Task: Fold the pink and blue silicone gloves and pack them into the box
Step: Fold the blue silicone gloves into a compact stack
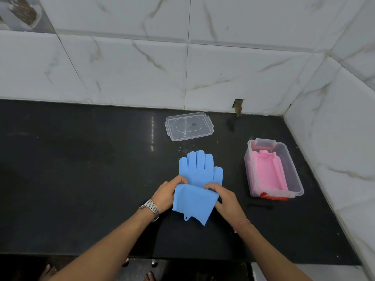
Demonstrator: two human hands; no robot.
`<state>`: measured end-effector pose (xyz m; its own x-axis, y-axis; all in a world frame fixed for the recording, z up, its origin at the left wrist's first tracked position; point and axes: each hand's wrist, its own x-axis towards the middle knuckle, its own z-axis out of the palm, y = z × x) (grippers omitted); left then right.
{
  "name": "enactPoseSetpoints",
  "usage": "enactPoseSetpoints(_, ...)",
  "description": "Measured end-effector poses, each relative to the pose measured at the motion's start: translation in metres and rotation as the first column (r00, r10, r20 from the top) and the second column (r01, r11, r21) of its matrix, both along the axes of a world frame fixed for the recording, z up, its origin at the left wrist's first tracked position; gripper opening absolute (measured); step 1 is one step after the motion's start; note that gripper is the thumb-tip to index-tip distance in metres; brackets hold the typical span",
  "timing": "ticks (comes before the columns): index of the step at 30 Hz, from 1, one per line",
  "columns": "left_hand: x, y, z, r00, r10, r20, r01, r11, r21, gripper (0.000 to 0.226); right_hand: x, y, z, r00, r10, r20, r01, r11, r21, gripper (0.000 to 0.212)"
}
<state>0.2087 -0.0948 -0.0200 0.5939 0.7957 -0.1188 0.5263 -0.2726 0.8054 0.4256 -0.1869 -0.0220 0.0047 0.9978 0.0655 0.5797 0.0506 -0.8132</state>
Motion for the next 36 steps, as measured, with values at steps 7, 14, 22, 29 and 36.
enactPoseSetpoints(7, 0.025, 0.016, 0.007, 0.980, 0.175, -0.096, -0.181, 0.981, -0.064, 0.010, -0.012, 0.031, 0.004, 0.853, -0.462, -0.242, 0.370, 0.863, -0.345, 0.022)
enactPoseSetpoints(14, 0.048, 0.030, 0.006, 0.902, 0.255, -0.349, -0.267, 0.964, 0.015, 0.018, -0.007, 0.054, 0.000, 0.748, -0.645, -0.156, 0.514, 0.712, -0.479, 0.032)
enactPoseSetpoints(22, 0.060, 0.036, 0.001, 0.866, 0.321, -0.383, -0.310, 0.946, 0.092, 0.030, -0.013, 0.054, 0.007, 0.749, -0.659, -0.063, 0.608, 0.722, -0.329, 0.024)
enactPoseSetpoints(29, 0.067, 0.036, 0.000, 0.880, 0.369, -0.301, -0.206, 0.865, 0.458, 0.057, -0.015, 0.063, 0.008, 0.780, -0.531, 0.330, 0.541, 0.838, 0.070, 0.055)
enactPoseSetpoints(36, 0.091, 0.045, -0.022, 0.900, 0.190, -0.391, 0.020, 0.881, 0.472, 0.049, -0.019, 0.101, -0.009, 0.757, -0.134, 0.640, 0.261, 0.959, -0.107, 0.054)
